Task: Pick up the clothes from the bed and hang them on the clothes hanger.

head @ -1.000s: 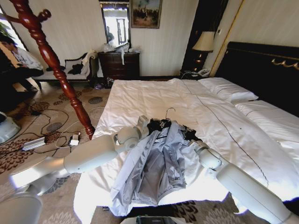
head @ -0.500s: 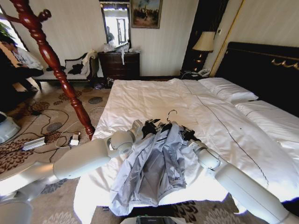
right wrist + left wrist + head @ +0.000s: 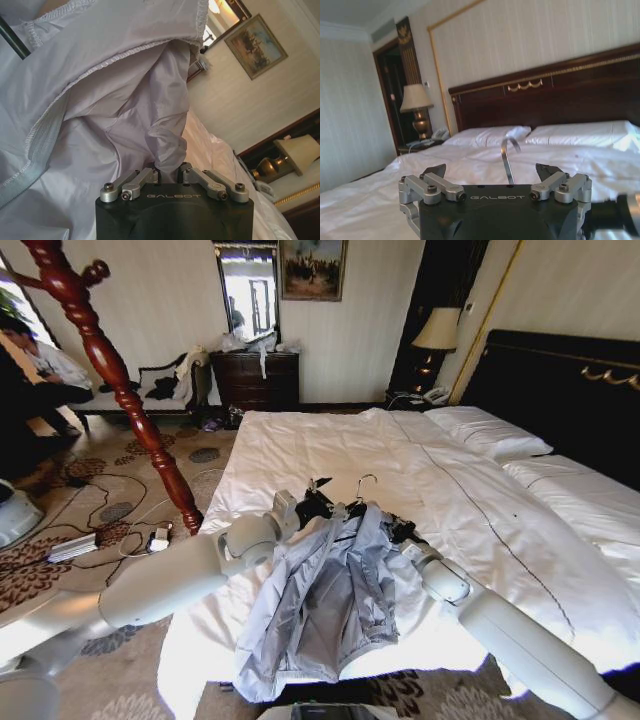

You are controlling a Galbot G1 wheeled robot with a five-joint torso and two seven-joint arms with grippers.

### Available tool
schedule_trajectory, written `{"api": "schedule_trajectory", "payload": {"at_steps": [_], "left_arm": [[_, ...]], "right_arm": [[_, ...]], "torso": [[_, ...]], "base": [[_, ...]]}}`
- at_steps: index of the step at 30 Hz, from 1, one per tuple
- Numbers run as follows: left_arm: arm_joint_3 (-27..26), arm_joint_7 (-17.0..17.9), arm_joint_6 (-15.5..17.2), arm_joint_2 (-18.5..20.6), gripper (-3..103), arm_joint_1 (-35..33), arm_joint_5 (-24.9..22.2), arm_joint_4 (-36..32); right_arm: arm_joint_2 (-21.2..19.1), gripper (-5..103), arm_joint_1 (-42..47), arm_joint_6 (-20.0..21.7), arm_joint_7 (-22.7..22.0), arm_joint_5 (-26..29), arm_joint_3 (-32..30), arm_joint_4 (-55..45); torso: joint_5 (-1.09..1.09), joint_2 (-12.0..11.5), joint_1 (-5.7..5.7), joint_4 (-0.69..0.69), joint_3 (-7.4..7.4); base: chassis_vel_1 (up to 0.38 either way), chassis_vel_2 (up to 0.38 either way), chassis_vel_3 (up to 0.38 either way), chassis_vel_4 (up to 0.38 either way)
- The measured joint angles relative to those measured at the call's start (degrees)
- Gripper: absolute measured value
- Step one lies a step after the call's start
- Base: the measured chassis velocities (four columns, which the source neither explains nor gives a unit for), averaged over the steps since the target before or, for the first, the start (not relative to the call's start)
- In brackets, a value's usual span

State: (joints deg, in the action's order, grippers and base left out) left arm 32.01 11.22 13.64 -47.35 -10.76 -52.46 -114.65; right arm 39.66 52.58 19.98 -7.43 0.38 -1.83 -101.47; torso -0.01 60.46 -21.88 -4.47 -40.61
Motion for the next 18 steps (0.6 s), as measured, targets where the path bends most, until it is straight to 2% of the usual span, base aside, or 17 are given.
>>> {"api": "schedule_trajectory", "payload": {"at_steps": [5,8,9,11,12,16,17,18], "left_arm": [[-3.1,-1.1,-0.1,3.5,100,-0.3,-2.8,-1.0],[-4.4,-6.7,0.0,7.7,100,-0.3,-3.5,-1.0],[-4.7,-10.1,-0.4,10.4,100,-0.4,-3.5,-1.0],[-4.9,-13.9,-1.5,13.2,100,-0.9,-2.7,-1.3],[-4.9,-13.9,-1.5,13.2,100,-0.9,-2.7,-1.3],[-4.6,-24.3,-4.8,19.0,100,-2.0,3.7,-1.0],[-4.6,-24.3,-4.8,19.0,100,-2.0,3.7,-1.0],[-4.3,-26.7,-5.5,19.8,100,-2.2,5.2,-0.7]], "right_arm": [[-0.1,16,-0.2,0.2,-0.2,0.4,0.0,0.3],[0.0,16,-0.3,0.2,-0.3,0.4,-0.1,0.4],[0.0,16,-0.3,0.2,-0.3,0.3,-0.2,0.4],[0.0,16,-0.1,0.2,-0.3,0.2,-0.3,0.4],[0.0,16,-0.1,0.2,-0.3,0.2,-0.3,0.4],[-0.3,16,0.2,0.1,-0.4,-0.2,-0.6,0.0],[-0.3,16,0.2,0.1,-0.4,-0.2,-0.6,0.0],[-0.3,16,0.2,0.0,-0.4,-0.4,-0.7,-0.1]], "torso": [[0.0,0.0,0.0,0.0,0.0],[0.0,0.0,0.0,0.03,0.0],[0.0,0.0,0.0,0.02,0.0],[0.0,0.0,0.0,0.02,0.0],[0.0,0.0,0.0,0.02,0.0],[0.0,0.0,0.0,0.02,0.0],[0.0,0.0,0.0,0.02,0.0],[-0.01,0.0,0.01,0.03,0.0]], "base": [[0.0,0.0,0.0,0.0],[0.0,0.0,0.0,0.0],[0.0,0.0,0.0,0.0],[0.0,0.0,0.0,0.0],[0.0,0.0,0.0,0.0],[0.0,0.0,0.0,0.0],[0.0,0.0,0.0,0.0],[0.0,0.0,0.0,0.0]]}}
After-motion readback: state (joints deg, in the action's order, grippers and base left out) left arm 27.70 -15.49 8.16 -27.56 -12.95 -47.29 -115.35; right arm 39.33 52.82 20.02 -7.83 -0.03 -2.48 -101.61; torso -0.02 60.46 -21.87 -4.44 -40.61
